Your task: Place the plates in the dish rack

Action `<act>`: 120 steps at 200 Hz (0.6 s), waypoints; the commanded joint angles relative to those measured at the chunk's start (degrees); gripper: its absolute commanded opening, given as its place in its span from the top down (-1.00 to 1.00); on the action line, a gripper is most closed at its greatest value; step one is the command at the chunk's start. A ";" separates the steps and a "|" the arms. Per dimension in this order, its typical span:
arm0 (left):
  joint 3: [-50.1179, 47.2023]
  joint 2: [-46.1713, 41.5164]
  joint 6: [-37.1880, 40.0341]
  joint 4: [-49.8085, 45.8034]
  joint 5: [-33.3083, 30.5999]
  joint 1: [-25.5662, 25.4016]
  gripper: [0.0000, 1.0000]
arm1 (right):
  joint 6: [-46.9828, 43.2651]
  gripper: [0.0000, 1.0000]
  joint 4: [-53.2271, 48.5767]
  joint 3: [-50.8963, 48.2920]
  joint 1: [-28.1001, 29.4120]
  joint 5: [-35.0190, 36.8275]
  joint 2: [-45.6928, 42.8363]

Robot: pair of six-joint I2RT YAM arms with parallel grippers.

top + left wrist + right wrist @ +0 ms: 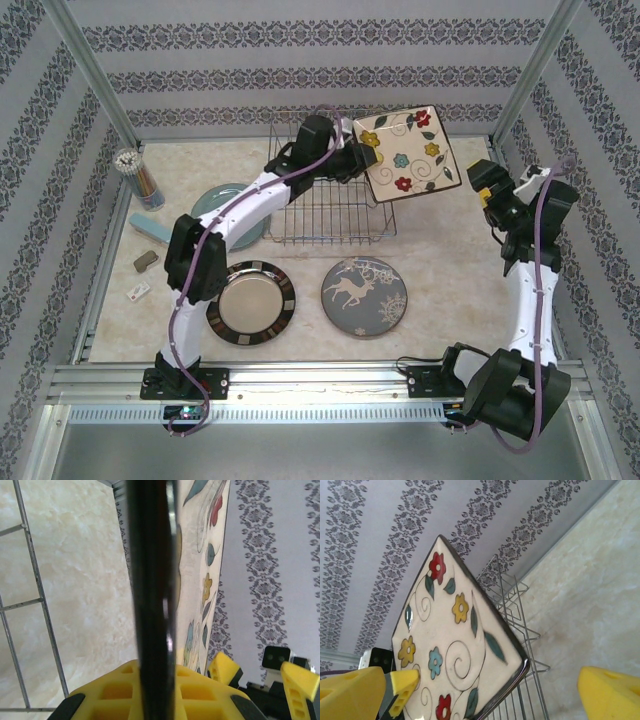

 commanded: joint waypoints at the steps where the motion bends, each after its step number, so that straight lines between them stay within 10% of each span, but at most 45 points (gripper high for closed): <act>1: 0.19 -7.32 4.30 9.46 6.92 1.81 1.00 | -4.24 -0.96 -4.15 3.15 -0.07 -1.26 1.59; 120: -3.51 -15.31 18.31 -1.84 14.43 6.64 1.00 | -12.62 -0.93 -8.48 12.41 6.52 -7.70 7.92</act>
